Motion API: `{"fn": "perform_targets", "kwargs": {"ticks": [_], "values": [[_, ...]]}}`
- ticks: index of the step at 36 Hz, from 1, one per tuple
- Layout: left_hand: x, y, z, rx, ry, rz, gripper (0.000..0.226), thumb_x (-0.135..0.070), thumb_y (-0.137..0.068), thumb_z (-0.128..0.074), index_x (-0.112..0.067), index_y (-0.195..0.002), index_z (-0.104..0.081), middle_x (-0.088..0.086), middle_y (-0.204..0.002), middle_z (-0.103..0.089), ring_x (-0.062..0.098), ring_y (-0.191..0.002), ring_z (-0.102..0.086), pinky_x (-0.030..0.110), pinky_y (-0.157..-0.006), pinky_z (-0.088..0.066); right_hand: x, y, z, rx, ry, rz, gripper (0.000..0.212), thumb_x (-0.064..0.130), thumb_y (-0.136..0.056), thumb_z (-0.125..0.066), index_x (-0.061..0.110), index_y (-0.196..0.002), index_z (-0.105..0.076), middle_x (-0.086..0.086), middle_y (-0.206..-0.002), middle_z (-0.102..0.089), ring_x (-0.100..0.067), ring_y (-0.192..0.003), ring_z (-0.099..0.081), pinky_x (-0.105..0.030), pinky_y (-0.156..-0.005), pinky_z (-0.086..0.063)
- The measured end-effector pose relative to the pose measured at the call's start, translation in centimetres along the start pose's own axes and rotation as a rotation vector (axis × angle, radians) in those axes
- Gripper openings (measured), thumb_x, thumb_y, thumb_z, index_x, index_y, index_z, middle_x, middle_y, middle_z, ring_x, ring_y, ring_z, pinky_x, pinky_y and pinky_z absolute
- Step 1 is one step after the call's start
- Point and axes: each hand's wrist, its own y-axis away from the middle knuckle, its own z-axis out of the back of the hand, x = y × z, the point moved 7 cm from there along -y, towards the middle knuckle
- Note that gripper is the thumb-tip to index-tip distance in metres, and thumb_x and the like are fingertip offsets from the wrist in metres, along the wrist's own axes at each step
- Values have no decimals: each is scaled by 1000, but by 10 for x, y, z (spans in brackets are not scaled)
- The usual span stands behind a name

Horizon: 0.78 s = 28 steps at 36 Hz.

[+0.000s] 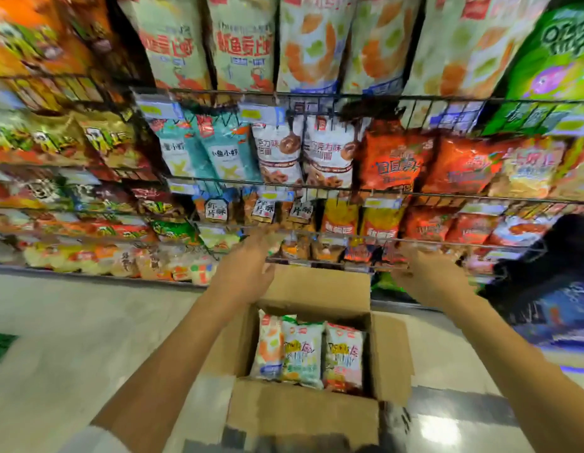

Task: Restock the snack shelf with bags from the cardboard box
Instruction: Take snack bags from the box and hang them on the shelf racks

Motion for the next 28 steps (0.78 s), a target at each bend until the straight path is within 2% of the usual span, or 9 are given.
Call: {"fn": "perform_targets", "kwargs": {"ticks": [2, 5, 8, 11, 14, 16, 18, 22, 28], "values": [[26, 10, -2, 28, -26, -3, 46, -31, -99, -53, -15, -142, -48, 9, -142, -49, 31, -131, -49, 45, -101, -47, 25, 10, -16, -9, -19, -10, 52, 44, -97, -50, 18, -142, -42, -10, -117, -65, -31, -96, -63, -38, -82, -52], [56, 23, -2, 47, -5, -20, 51, -33, -99, -54, -18, -147, -45, 8, -142, -51, 29, -136, -44, 45, -104, -43, 55, 21, -35, 42, -32, -16, 57, 48, -95, -51, 19, -143, -40, -6, -106, -67, -30, -93, -65, -39, -71, -58], [78, 32, -4, 64, 12, -8, 47, -29, -98, -56, -13, -142, -49, 9, -143, -50, 29, -133, -46, 42, -104, -43, 74, 32, -46, 71, -27, -28, 61, 48, -98, -49, 15, -147, -35, 3, -79, -56, -26, -84, -62, -31, -59, -48], [95, 37, -10, 86, 9, 21, 46, -31, -99, -53, -13, -140, -50, 10, -140, -53, 30, -127, -51, 43, -99, -49, 81, 37, -58, 73, -36, -58, 58, 49, -98, -47, 18, -146, -37, -4, -101, -66, -25, -90, -66, -33, -64, -54], [107, 40, -20, 93, 32, 48, 45, -33, -99, -53, -18, -141, -50, 8, -143, -51, 28, -127, -52, 42, -100, -48, 83, 37, -75, 72, -64, -76, 57, 50, -96, -49, 21, -144, -40, -5, -115, -67, -25, -98, -66, -40, -74, -58], [113, 42, -30, 108, 79, 82, 45, -31, -99, -54, -18, -142, -49, 8, -144, -49, 29, -129, -51, 40, -102, -46, 83, 36, -87, 78, -72, -83, 53, 48, -96, -49, 21, -142, -44, -6, -116, -66, -27, -102, -65, -38, -74, -55], [118, 43, -45, 130, 109, 118, 49, -32, -100, -54, -17, -145, -46, 9, -146, -48, 28, -131, -50, 38, -103, -44, 83, 31, -103, 92, -104, -81, 48, 47, -97, -48, 22, -138, -47, -6, -111, -69, -28, -98, -66, -37, -71, -54], [133, 37, -86, 164, 169, 166, 49, -30, -99, -55, -16, -146, -46, 7, -151, -46, 26, -134, -48, 37, -107, -43, 82, 19, -147, 145, -138, -101, 53, 50, -97, -47, 20, -140, -44, -8, -124, -65, -29, -111, -62, -39, -83, -53], [164, 16, -168, 266, 296, 275, 54, -34, -98, -57, -19, -149, -42, 6, -152, -45, 25, -135, -47, 32, -109, -38, 81, -1, -230, 255, -255, -204, 53, 57, -92, -48, 27, -136, -45, -3, -122, -65, -28, -110, -62, -37, -79, -50]]}}
